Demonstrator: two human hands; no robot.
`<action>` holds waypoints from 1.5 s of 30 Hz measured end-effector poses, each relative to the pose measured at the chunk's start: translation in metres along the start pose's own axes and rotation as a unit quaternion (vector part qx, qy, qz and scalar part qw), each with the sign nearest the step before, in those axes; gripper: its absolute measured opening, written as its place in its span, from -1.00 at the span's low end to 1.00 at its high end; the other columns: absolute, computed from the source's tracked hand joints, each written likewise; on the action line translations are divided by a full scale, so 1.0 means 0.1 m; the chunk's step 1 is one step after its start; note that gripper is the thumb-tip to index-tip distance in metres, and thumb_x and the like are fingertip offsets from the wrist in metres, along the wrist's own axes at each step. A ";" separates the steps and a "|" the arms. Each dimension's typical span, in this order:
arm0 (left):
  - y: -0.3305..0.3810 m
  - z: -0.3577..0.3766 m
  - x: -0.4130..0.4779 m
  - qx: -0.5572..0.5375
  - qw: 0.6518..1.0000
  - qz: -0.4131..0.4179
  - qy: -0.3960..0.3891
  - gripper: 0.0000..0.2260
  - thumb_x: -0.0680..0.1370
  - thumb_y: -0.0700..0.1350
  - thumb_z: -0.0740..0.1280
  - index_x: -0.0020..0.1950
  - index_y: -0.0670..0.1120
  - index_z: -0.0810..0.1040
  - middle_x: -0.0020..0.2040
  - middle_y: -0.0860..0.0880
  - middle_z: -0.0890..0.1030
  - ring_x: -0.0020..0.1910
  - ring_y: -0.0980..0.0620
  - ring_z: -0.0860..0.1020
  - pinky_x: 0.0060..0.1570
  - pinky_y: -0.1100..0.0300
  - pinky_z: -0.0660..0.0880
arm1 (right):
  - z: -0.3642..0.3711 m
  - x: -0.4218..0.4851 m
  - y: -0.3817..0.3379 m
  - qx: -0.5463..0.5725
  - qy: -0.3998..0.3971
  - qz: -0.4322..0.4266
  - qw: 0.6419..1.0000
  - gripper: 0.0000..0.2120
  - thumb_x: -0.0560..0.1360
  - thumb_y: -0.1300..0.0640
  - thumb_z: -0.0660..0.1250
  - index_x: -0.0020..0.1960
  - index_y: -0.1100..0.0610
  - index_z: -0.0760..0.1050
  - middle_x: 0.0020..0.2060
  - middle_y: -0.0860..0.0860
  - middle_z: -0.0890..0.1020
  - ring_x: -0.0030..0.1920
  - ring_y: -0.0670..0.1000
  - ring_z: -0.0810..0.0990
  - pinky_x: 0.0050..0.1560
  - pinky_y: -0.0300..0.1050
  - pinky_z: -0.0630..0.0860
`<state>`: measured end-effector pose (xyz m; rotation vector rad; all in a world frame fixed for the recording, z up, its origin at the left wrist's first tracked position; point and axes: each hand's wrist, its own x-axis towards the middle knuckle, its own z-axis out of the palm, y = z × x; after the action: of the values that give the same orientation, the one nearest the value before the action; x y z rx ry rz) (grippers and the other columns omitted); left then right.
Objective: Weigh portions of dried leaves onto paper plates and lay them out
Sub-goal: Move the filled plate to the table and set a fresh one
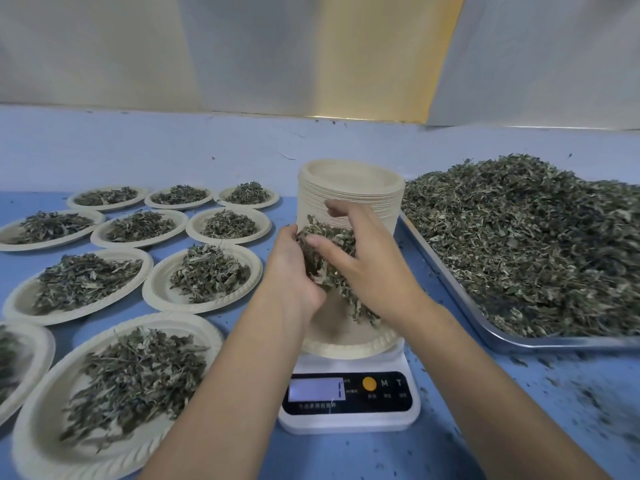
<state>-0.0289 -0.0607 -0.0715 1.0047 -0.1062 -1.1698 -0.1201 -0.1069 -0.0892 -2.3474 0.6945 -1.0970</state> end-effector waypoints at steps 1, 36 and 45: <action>0.00 0.00 -0.01 -0.002 1.000 -0.001 0.006 -0.68 0.59 0.11 0.17 -0.16 -0.10 0.51 -0.23 -0.07 0.60 -0.24 -0.03 0.56 -0.25 0.10 0.46 | -0.01 0.01 0.00 -0.002 0.007 0.002 1.000 -0.49 0.52 -0.15 0.28 0.41 -0.01 0.31 0.28 -0.14 0.43 0.25 -0.25 0.35 0.09 -0.42 0.26; 0.24 -0.13 -0.14 -0.200 0.979 0.009 -0.035 -0.71 0.62 -0.17 0.11 -0.22 -0.21 0.49 -0.53 -0.16 0.58 -0.62 -0.08 0.55 -0.66 0.15 0.47 | -0.04 0.03 0.07 0.052 -0.011 0.109 0.993 -0.64 0.65 0.04 0.09 -0.28 0.16 0.30 -0.39 -0.03 0.32 -0.38 -0.14 0.27 -0.35 -0.22 0.19; 0.24 -0.13 -0.17 -0.197 0.979 0.011 -0.044 -0.69 0.63 -0.17 0.08 -0.21 -0.22 0.49 -0.51 -0.17 0.58 -0.60 -0.08 0.57 -0.59 0.18 0.48 | -0.06 0.06 0.05 0.140 -0.015 0.143 0.980 -0.71 0.65 0.16 0.08 0.18 0.11 0.56 0.01 -0.16 0.55 -0.02 -0.31 0.45 -0.14 -0.65 0.28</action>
<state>-0.0119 -0.0391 -0.0548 0.6014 0.0445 -1.1575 -0.1230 -0.1157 -0.0850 -1.9535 0.7823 -0.9612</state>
